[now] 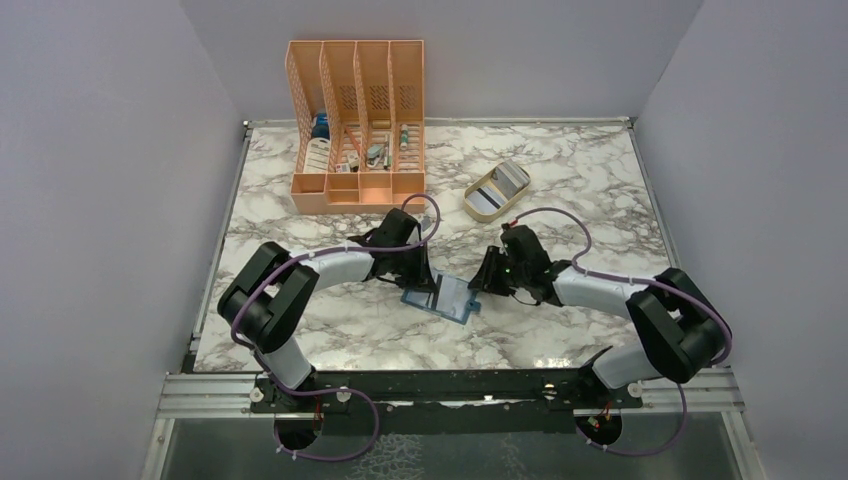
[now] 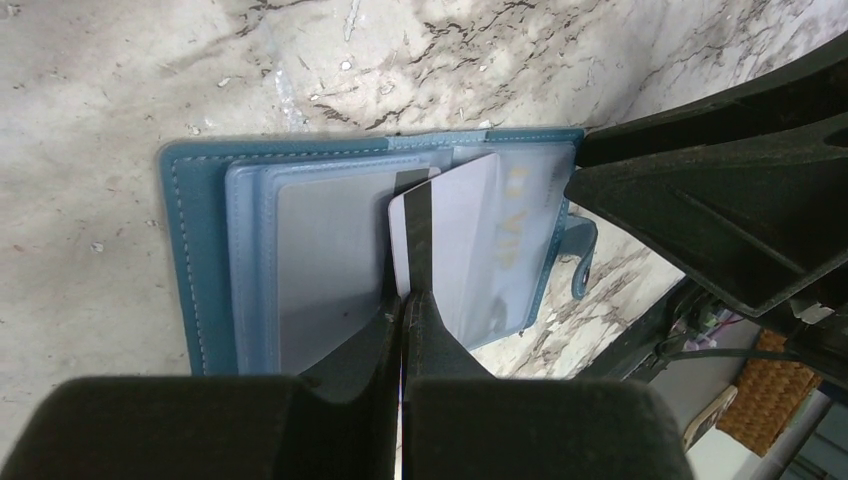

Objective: Put the credit cards into the card holder
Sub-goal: Insert the credit card into the card holder.

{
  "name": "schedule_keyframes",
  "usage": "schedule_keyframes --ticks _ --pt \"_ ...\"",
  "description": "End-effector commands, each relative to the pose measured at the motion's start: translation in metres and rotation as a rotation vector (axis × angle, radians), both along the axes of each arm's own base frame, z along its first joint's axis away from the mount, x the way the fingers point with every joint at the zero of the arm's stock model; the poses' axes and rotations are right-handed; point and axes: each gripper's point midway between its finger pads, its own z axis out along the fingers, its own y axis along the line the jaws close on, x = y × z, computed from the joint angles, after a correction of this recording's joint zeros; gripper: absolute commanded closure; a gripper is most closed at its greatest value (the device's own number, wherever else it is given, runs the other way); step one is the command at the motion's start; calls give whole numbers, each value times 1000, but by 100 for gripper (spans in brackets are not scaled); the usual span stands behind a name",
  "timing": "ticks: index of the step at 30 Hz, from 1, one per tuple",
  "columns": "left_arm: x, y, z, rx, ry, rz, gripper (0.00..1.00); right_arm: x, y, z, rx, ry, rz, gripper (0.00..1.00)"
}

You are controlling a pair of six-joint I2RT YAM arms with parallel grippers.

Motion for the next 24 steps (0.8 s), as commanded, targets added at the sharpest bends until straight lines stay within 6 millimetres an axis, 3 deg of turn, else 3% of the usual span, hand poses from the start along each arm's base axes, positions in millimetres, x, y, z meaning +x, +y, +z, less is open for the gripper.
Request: schedule_keyframes --ticks 1,4,7,14,15,20,24 --pt "-12 8 -10 60 48 -41 100 3 8 -8 54 17 -28 70" --pt "-11 5 -7 48 50 -53 100 6 14 -11 64 19 -12 75" --pt "-13 6 -17 65 80 -52 100 8 15 -12 61 17 -10 77" --pt "-12 6 -19 42 89 39 100 8 11 -7 53 9 -28 75" --pt "-10 5 -11 22 73 53 100 6 9 -6 35 13 -21 73" --pt "-5 5 4 3 40 93 81 -4 -7 3 -49 5 23 64" --pt "-7 4 11 -26 37 93 68 -20 -8 5 -32 24 76 62"
